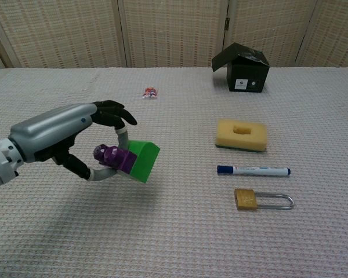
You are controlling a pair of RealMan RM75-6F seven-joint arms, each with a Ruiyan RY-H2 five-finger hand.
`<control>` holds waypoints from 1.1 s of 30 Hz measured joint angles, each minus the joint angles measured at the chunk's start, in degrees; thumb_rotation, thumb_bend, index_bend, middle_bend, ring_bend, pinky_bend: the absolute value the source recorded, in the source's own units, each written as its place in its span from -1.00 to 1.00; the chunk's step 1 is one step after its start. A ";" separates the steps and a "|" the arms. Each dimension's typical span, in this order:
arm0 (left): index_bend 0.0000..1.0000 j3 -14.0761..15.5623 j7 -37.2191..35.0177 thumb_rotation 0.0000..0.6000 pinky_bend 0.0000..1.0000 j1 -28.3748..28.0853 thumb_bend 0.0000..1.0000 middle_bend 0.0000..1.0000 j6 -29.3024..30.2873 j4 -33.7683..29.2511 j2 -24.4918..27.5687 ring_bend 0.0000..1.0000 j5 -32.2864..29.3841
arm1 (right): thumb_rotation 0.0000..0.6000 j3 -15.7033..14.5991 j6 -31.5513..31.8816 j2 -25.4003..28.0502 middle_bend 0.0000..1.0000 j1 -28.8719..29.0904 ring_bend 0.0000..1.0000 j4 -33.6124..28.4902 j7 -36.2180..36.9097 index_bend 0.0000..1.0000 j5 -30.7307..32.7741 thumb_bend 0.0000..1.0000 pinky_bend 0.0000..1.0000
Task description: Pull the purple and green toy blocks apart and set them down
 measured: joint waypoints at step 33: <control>0.67 -10.87 20.65 1.00 -1.00 -3.30 -0.32 -0.50 1.30 -25.93 0.68 -0.94 -30.77 | 1.00 -2.39 6.03 -33.11 -1.00 13.88 -1.00 19.91 34.01 -1.00 -10.52 -0.50 -1.00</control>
